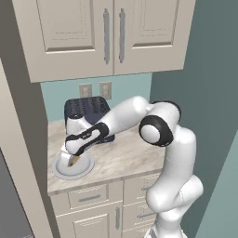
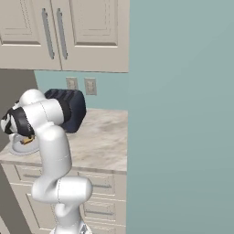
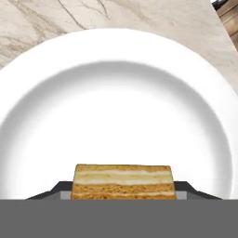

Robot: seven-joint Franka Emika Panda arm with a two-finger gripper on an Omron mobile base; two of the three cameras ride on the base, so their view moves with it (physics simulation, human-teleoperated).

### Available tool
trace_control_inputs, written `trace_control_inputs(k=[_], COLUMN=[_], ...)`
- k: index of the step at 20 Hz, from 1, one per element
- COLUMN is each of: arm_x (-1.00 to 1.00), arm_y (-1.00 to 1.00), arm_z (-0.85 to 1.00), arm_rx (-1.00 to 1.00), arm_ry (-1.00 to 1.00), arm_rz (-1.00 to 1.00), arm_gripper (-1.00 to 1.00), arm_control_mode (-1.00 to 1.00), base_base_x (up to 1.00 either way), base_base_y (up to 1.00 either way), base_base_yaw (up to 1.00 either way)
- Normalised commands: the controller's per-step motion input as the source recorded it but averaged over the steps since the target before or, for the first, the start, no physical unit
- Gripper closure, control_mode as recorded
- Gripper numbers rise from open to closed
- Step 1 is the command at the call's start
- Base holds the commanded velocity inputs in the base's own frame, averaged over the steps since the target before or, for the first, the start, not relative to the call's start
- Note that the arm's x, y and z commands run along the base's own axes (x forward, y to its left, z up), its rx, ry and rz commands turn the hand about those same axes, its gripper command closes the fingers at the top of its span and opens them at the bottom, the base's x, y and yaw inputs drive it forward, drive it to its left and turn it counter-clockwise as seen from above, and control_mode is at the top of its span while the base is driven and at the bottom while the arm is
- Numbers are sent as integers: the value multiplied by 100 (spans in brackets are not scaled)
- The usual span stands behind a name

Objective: Take the baked cake out of the oven and place it on the plate for cooling. Then close the oven door.

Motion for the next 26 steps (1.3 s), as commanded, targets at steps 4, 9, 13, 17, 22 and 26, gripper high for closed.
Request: trace_control_inputs(k=[4, 9, 13, 17, 22, 26], arm_x=[0, 0, -17, -56, -46, -44], arm_y=[-3, -1, -6, -49, -79, -78], arm_z=[4, 15, 53, 71, 74, 79], arm_rx=[0, 0, 0, 2, 3, 2], arm_ry=[0, 0, 0, -1, -1, -2], arm_rz=[0, 0, -1, -9, -14, -12], arm_gripper=[-100, -100, -100, -100, -100, -100], arm_control_mode=[-100, -100, -100, -100, -100, -100], base_base_x=[0, 0, 0, 0, 0, 0], base_base_y=[0, 0, 0, 0, 0, 0], base_base_yaw=[0, 0, 0, 0, 0, 0])
